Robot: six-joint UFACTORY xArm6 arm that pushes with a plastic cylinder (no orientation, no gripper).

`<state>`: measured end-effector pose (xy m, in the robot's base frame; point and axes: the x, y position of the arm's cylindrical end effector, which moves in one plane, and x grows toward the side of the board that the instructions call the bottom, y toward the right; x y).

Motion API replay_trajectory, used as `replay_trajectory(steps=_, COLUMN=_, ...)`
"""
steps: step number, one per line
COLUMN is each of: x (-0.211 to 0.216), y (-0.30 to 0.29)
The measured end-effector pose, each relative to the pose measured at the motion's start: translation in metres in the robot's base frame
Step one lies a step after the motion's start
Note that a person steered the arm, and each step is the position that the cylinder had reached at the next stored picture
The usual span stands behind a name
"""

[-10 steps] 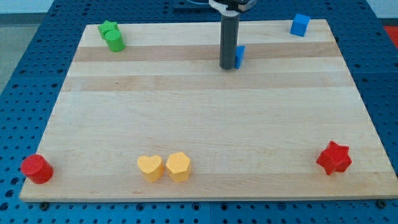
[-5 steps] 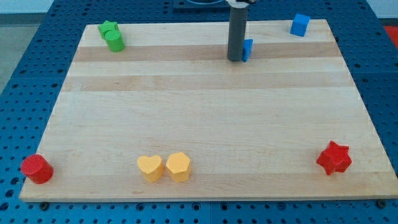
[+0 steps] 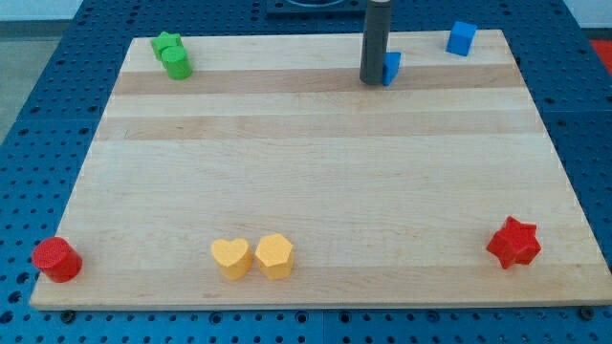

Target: Move the triangle closer to the blue cube

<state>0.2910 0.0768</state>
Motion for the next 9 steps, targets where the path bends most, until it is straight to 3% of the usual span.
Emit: replay_trajectory(steps=9, x=-0.008, y=0.067)
